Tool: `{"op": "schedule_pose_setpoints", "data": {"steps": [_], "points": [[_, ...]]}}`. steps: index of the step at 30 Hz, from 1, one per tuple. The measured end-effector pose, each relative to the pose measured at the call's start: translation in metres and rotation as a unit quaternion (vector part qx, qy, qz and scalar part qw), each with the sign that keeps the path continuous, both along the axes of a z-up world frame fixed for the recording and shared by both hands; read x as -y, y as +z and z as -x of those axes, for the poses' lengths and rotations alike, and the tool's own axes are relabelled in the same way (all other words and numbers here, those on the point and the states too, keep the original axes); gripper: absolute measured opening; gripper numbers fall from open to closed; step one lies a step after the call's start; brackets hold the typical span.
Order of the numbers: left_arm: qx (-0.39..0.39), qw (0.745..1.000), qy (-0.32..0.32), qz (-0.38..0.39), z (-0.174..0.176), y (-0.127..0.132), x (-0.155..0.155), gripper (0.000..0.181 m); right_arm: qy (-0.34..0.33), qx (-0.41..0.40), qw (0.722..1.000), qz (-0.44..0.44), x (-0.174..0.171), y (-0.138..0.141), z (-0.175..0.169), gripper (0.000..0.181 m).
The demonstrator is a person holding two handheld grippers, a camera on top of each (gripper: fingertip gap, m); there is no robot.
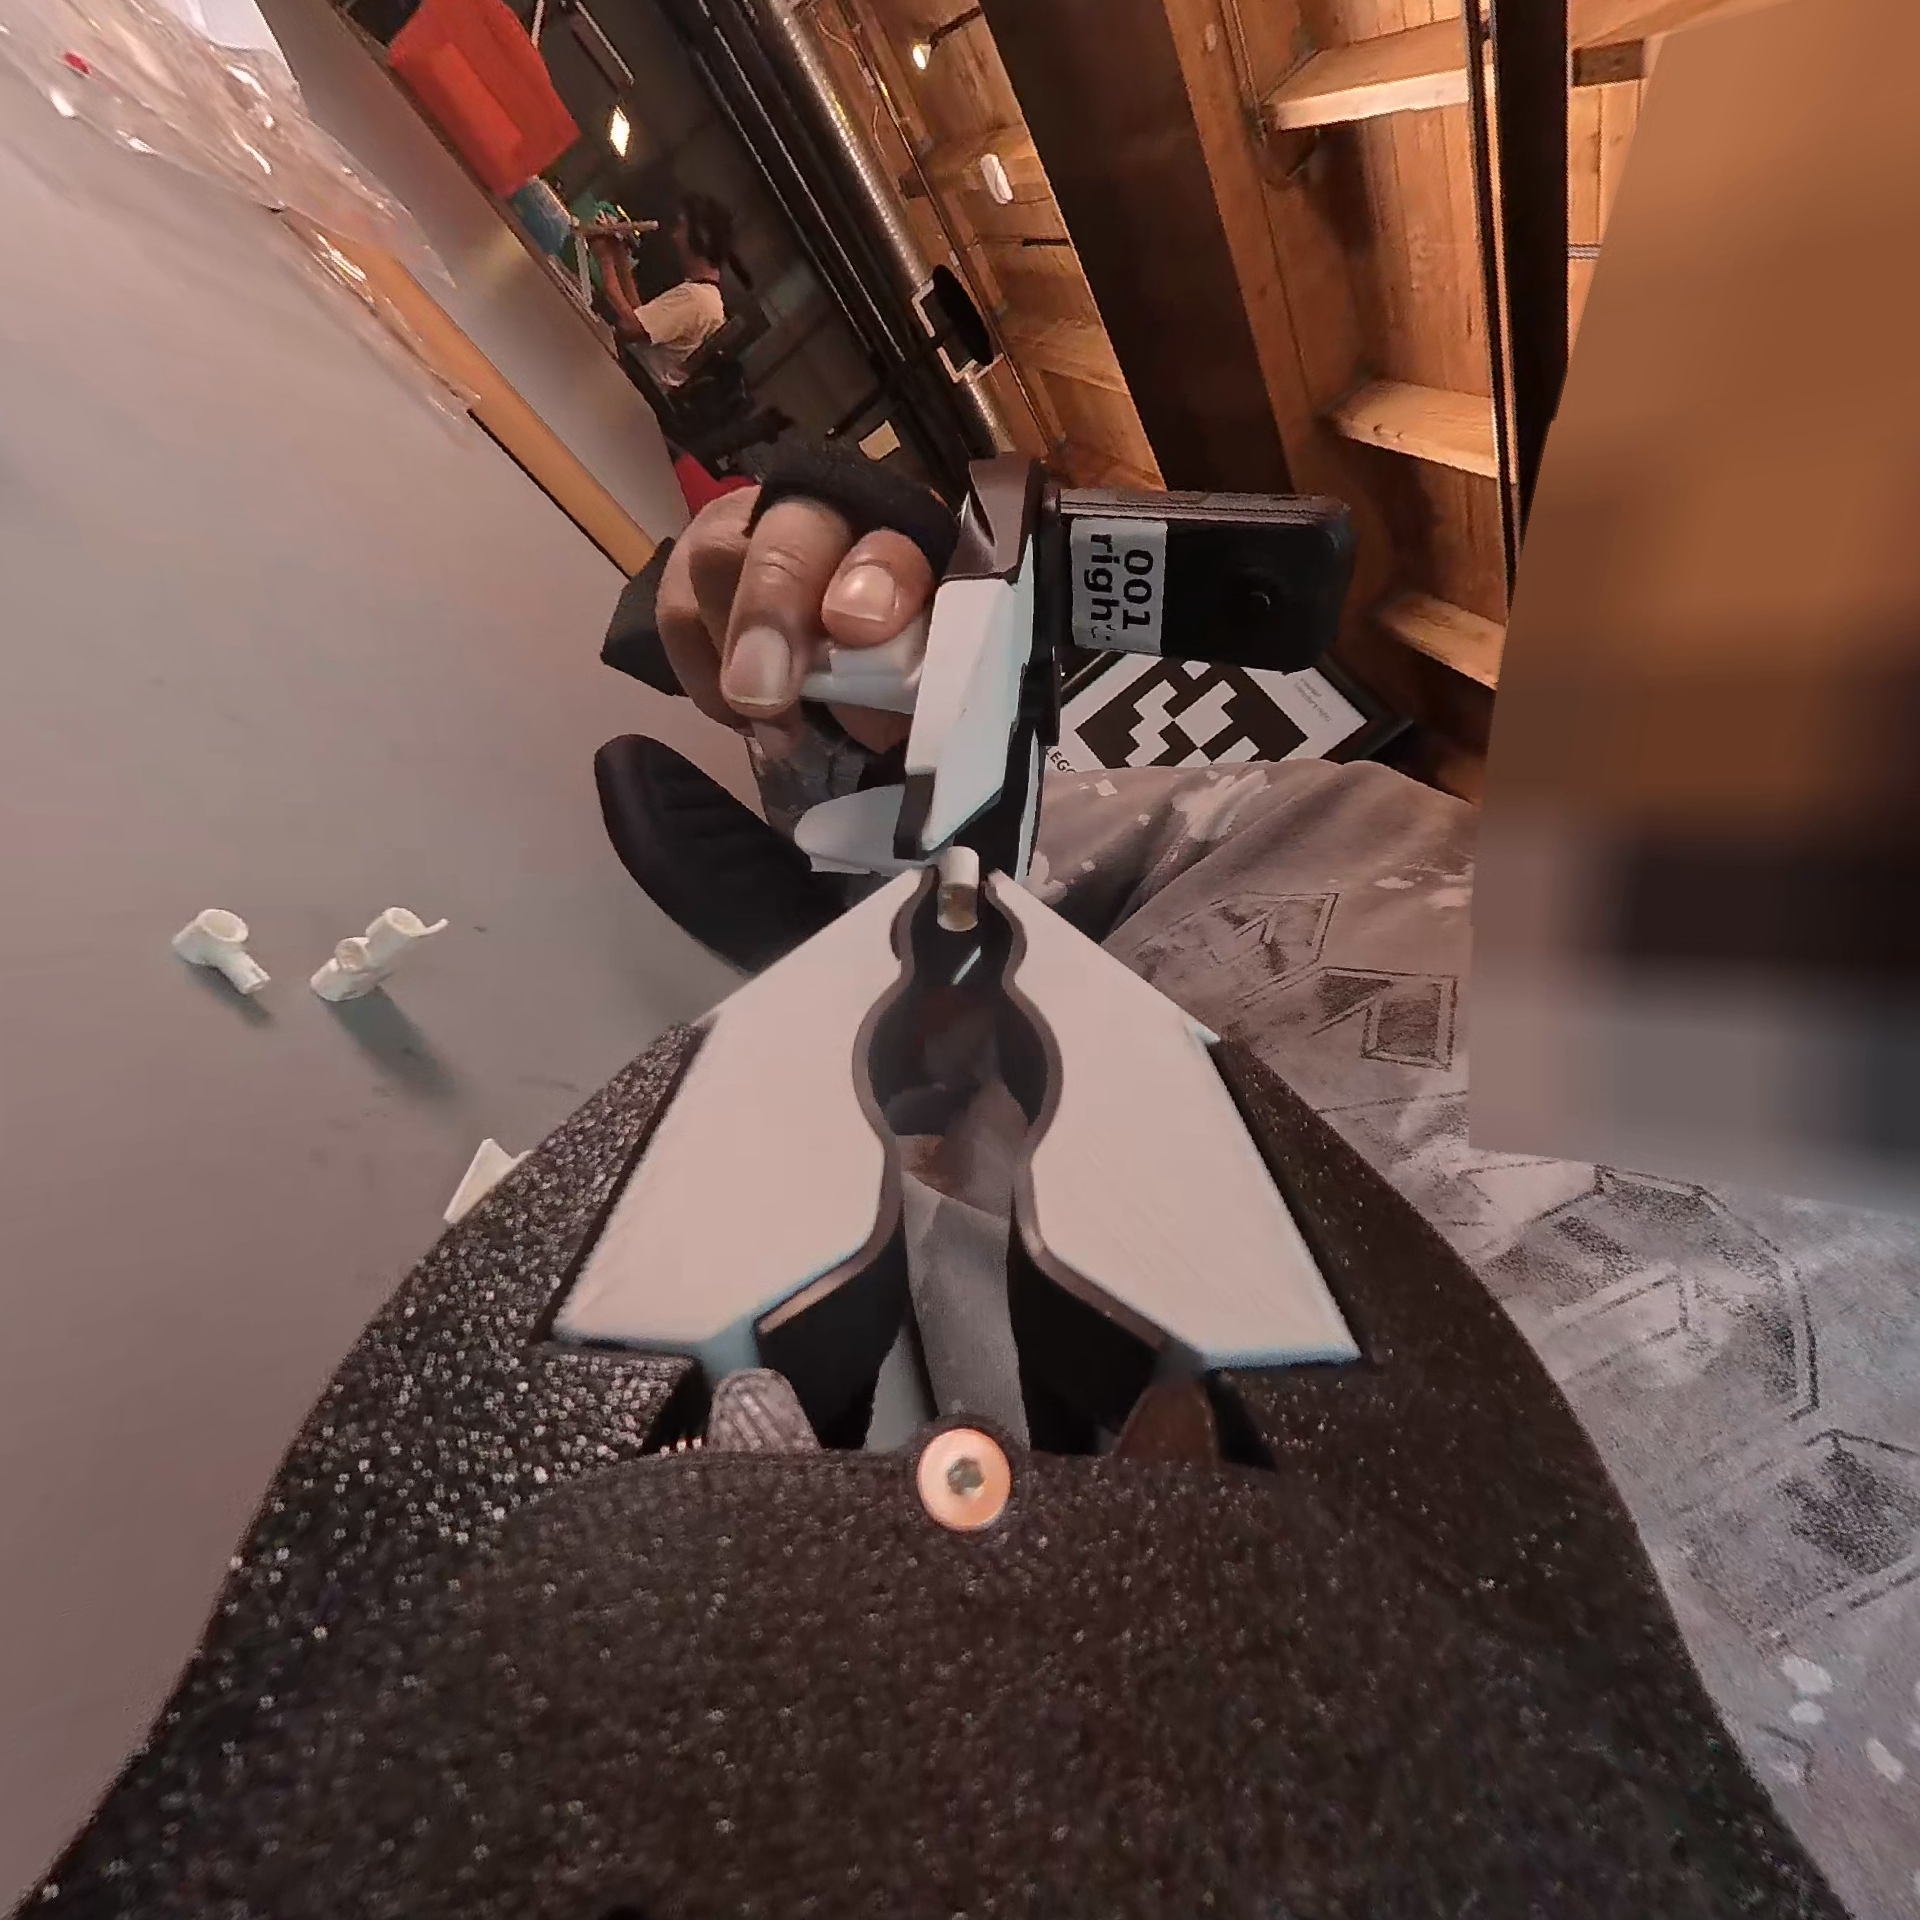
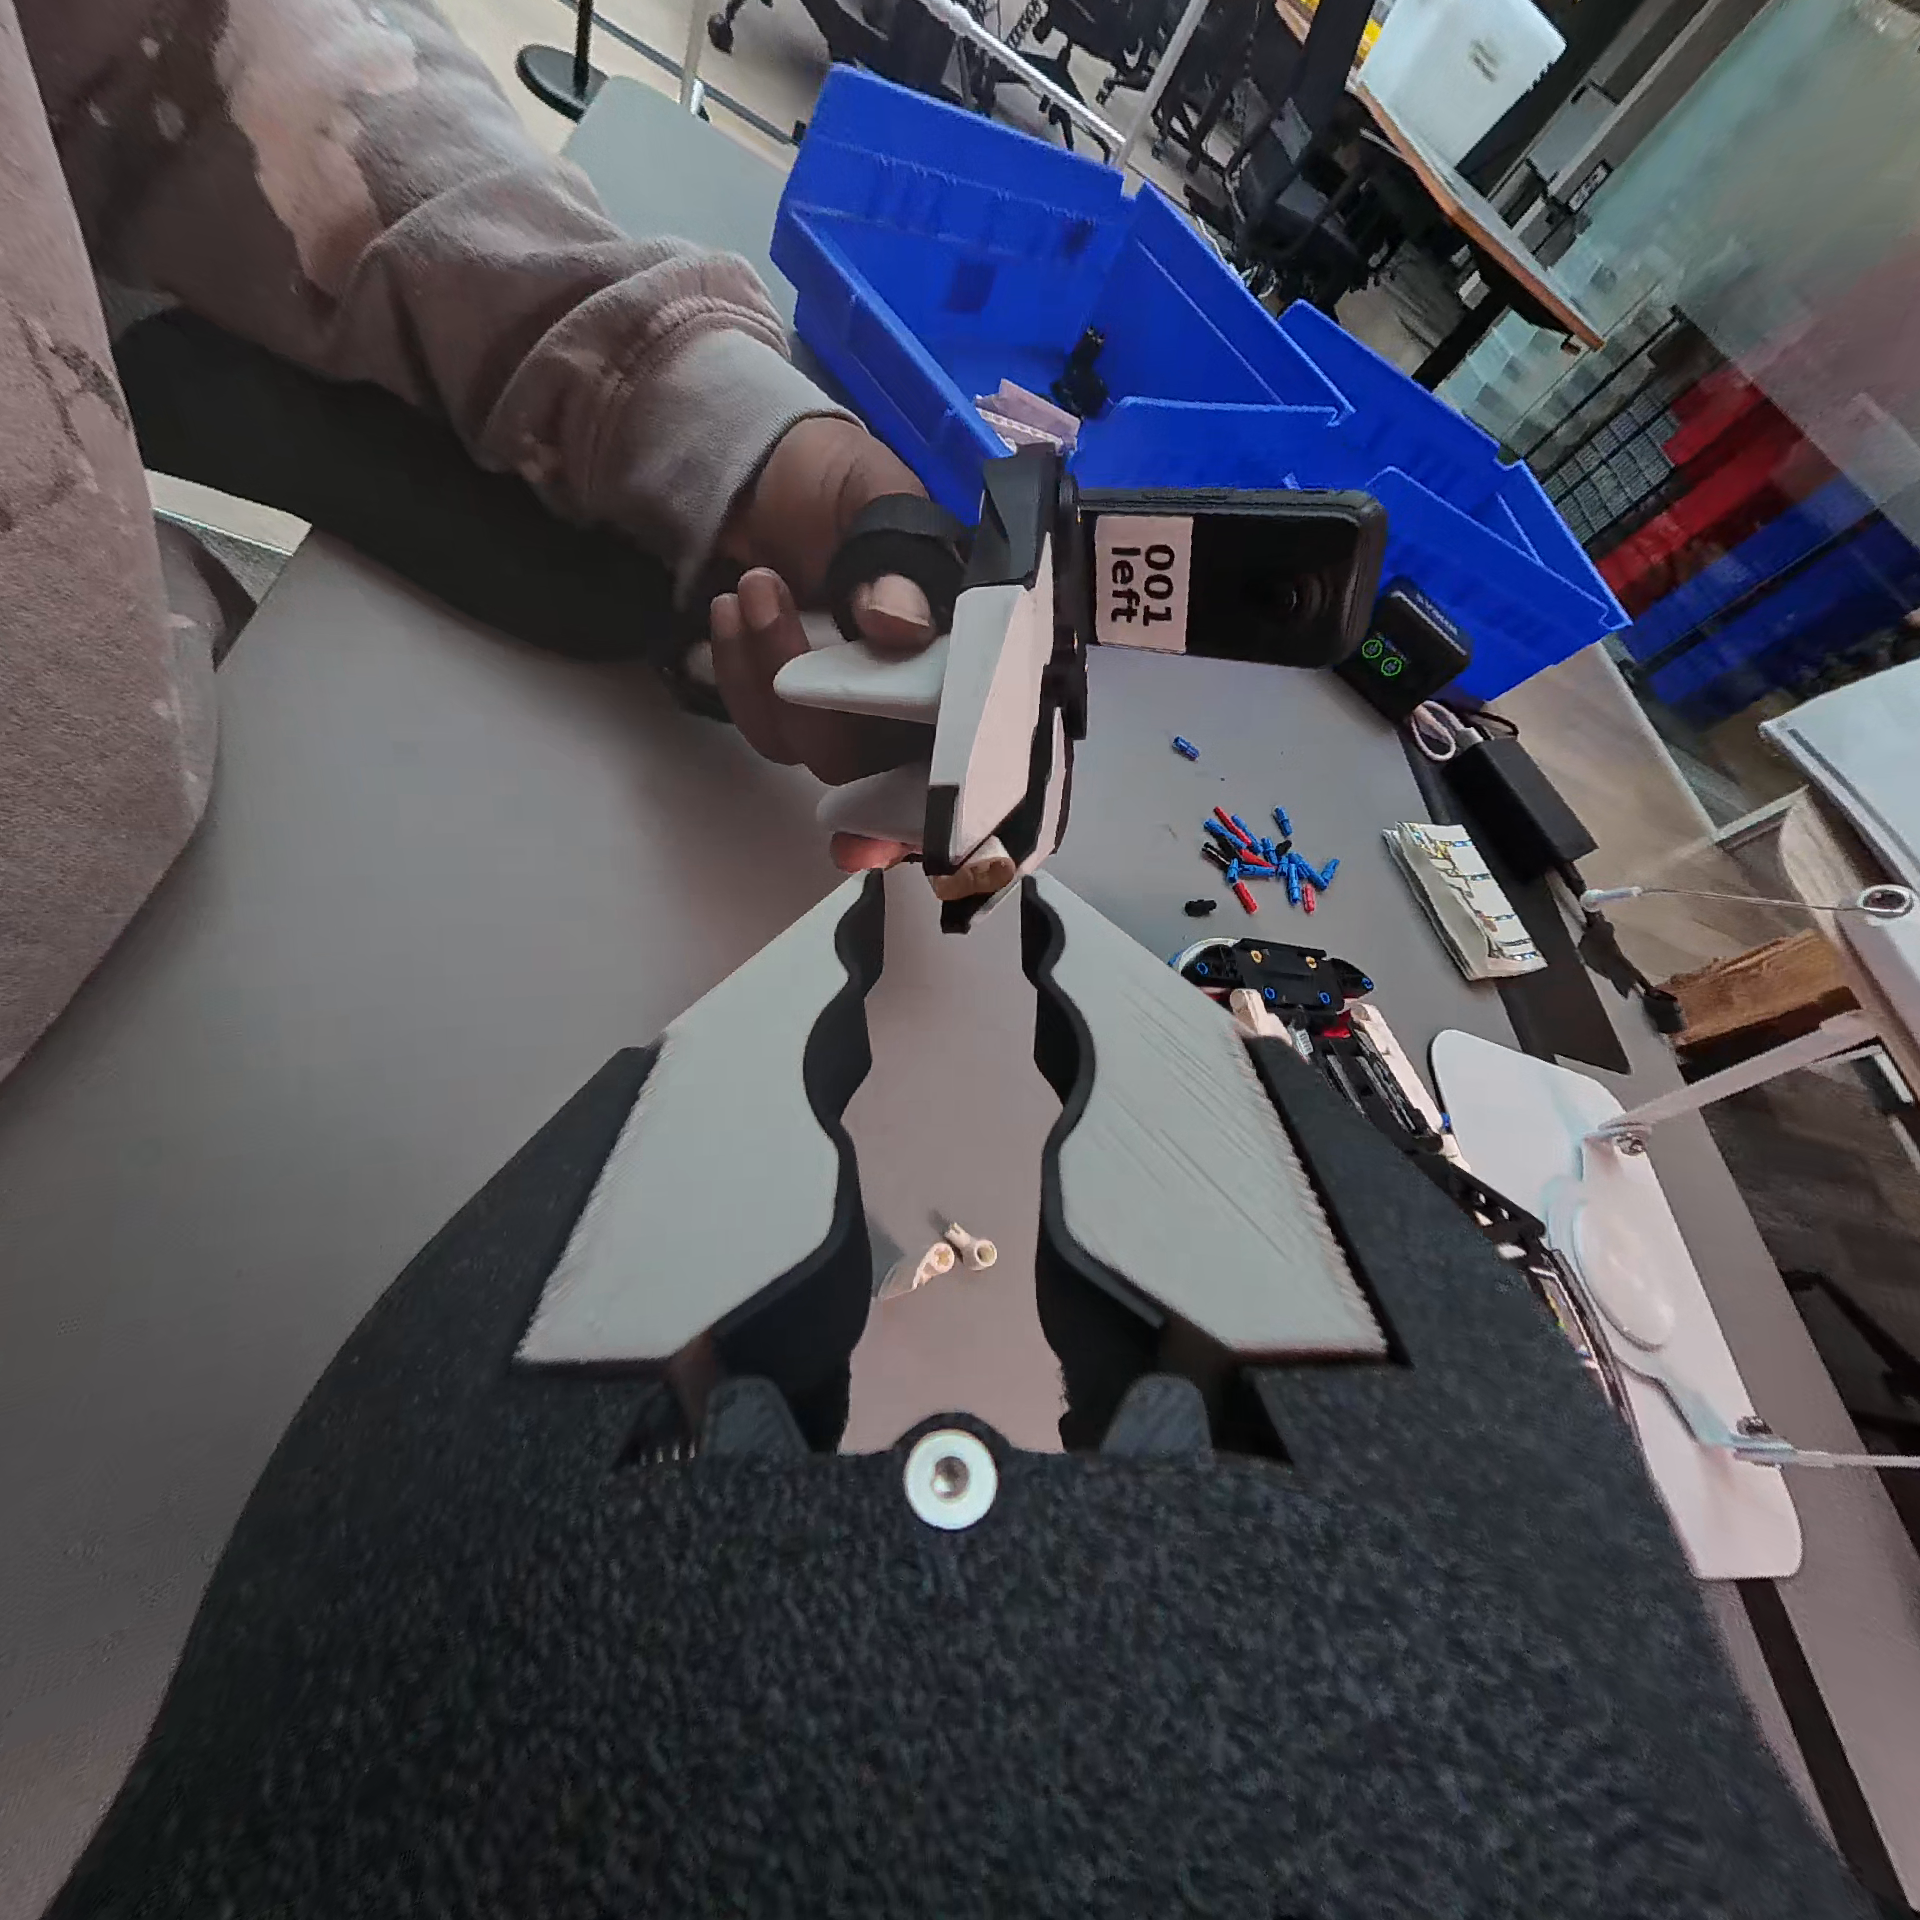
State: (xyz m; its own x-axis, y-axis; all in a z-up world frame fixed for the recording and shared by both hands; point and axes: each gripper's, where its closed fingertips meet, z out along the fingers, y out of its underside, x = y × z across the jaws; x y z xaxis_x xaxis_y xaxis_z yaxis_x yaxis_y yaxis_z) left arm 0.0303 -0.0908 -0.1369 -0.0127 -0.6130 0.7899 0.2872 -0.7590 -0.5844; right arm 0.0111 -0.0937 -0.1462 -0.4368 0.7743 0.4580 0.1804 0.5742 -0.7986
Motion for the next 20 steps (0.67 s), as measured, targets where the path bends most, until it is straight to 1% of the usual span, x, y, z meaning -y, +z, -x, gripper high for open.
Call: {"op": "schedule_pose_setpoints", "data": {"steps": [3, 5, 6, 8, 9, 11, 14, 17, 19, 20], "points": [[0.010, 1.000, -0.017, 0.010, -0.003, 0.000, 0.004, 0.005, 0.004, -0.012, 1.000, -0.014, 0.003, 0.003, 0.001, 0.017], [0.025, 0.999, -0.024, 0.021, -0.002, 0.001, 0.004, 0.005, 0.002, -0.016, 1.000, -0.018, 0.003, 0.004, 0.002, 0.016], [0.030, 0.999, -0.021, 0.026, -0.001, 0.001, 0.002, 0.010, 0.001, -0.016, 1.000, -0.016, 0.003, 0.004, 0.002, 0.015], [0.040, 0.999, 0.003, 0.034, 0.007, 0.002, -0.006, 0.028, -0.006, -0.025, 1.000, 0.001, -0.002, 0.006, 0.003, 0.015], [0.044, 0.998, 0.018, 0.035, 0.013, 0.003, -0.010, 0.032, -0.013, -0.023, 1.000, 0.012, -0.006, 0.007, 0.002, 0.015], [0.042, 0.997, 0.051, 0.032, 0.024, 0.004, -0.018, 0.033, -0.023, -0.026, 0.999, 0.033, -0.014, 0.008, 0.001, 0.015], [-0.025, 0.995, 0.094, 0.017, 0.032, -0.008, -0.026, 0.035, -0.042, -0.017, 0.996, 0.078, -0.028, 0.008, -0.002, 0.015], [-0.130, 0.986, 0.105, -0.010, 0.028, -0.028, -0.027, 0.034, -0.085, 0.010, 0.992, 0.094, -0.051, -0.003, -0.006, 0.015], [-0.229, 0.968, 0.099, -0.036, 0.023, -0.051, -0.024, 0.034, -0.124, 0.046, 0.989, 0.069, -0.070, -0.018, -0.009, 0.015], [-0.282, 0.954, 0.093, -0.050, 0.020, -0.063, -0.023, 0.034, -0.144, 0.068, 0.986, 0.046, -0.079, -0.028, -0.012, 0.015]]}}
